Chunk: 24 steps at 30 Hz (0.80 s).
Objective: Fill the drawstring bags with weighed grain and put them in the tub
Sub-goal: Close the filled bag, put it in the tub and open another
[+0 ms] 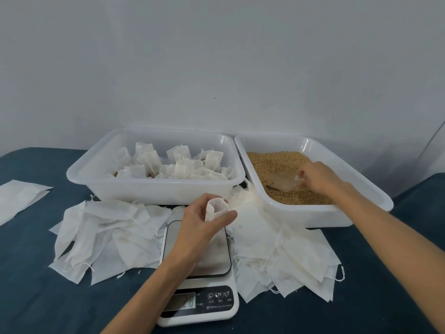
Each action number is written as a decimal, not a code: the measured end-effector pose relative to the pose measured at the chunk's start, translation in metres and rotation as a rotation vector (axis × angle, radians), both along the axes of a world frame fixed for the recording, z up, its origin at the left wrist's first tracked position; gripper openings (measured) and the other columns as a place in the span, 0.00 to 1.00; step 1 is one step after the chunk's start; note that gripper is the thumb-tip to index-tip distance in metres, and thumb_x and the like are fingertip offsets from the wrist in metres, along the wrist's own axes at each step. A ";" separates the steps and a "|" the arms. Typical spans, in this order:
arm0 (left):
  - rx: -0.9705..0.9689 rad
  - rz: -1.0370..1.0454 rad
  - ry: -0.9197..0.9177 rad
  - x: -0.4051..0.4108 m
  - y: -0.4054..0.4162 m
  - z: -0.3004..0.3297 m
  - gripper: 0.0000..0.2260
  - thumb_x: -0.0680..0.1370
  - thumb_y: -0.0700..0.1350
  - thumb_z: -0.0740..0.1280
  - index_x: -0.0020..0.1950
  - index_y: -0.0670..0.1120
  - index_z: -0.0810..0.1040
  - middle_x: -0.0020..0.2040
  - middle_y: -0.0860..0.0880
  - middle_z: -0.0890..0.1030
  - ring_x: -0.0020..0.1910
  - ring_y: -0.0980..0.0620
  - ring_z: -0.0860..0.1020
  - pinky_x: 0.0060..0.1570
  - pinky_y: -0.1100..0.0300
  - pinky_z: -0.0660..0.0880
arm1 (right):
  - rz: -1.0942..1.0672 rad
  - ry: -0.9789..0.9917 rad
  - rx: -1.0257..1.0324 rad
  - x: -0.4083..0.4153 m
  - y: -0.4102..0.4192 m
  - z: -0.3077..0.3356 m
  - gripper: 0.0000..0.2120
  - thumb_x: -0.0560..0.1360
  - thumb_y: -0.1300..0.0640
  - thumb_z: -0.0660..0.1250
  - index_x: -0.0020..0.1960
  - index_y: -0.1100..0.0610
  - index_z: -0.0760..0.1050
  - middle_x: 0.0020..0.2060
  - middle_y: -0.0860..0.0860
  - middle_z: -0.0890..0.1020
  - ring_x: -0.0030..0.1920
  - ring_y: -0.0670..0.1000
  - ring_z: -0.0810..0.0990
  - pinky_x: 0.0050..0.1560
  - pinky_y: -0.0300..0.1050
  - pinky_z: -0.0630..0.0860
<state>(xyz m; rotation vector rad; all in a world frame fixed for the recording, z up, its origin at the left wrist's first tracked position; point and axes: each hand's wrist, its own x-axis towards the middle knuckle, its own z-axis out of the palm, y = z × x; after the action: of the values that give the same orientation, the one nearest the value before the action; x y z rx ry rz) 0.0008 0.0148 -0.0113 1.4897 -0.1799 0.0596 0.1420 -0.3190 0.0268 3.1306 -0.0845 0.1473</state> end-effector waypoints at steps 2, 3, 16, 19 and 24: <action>-0.025 -0.014 0.006 0.000 0.000 -0.001 0.09 0.73 0.41 0.80 0.48 0.44 0.81 0.40 0.49 0.81 0.38 0.53 0.77 0.37 0.65 0.74 | -0.043 0.018 0.122 0.001 -0.005 -0.004 0.12 0.73 0.55 0.77 0.52 0.59 0.81 0.51 0.55 0.83 0.50 0.55 0.80 0.53 0.49 0.76; -0.056 -0.024 0.010 0.001 0.001 -0.001 0.11 0.72 0.42 0.81 0.47 0.45 0.81 0.40 0.49 0.81 0.38 0.52 0.77 0.37 0.63 0.75 | -0.064 0.017 0.188 0.001 -0.008 -0.005 0.12 0.73 0.56 0.77 0.53 0.59 0.81 0.53 0.56 0.82 0.52 0.56 0.80 0.55 0.50 0.76; 0.050 0.029 -0.048 0.009 0.003 -0.012 0.13 0.73 0.40 0.80 0.52 0.48 0.80 0.45 0.48 0.83 0.41 0.57 0.78 0.41 0.67 0.76 | 0.138 -0.047 0.527 -0.035 0.000 0.016 0.06 0.74 0.57 0.75 0.45 0.47 0.81 0.49 0.45 0.84 0.54 0.50 0.81 0.63 0.54 0.73; 0.046 0.011 -0.075 0.012 0.002 -0.017 0.11 0.74 0.40 0.80 0.51 0.48 0.81 0.42 0.55 0.82 0.40 0.60 0.77 0.41 0.70 0.74 | 0.253 -0.041 0.579 -0.057 0.016 0.030 0.06 0.74 0.57 0.75 0.50 0.49 0.83 0.50 0.45 0.85 0.56 0.49 0.82 0.62 0.51 0.75; 0.026 0.012 -0.093 0.013 0.003 -0.017 0.09 0.73 0.46 0.78 0.50 0.48 0.82 0.40 0.56 0.81 0.38 0.59 0.76 0.38 0.69 0.73 | 0.442 -0.003 0.552 -0.093 0.049 0.056 0.10 0.74 0.56 0.76 0.52 0.44 0.84 0.49 0.36 0.85 0.53 0.35 0.80 0.53 0.34 0.71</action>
<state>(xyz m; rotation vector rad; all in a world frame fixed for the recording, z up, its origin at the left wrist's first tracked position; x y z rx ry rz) 0.0135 0.0178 -0.0283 1.5148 -0.2479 0.1369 0.0488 -0.2704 0.0828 3.6361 0.6857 0.1509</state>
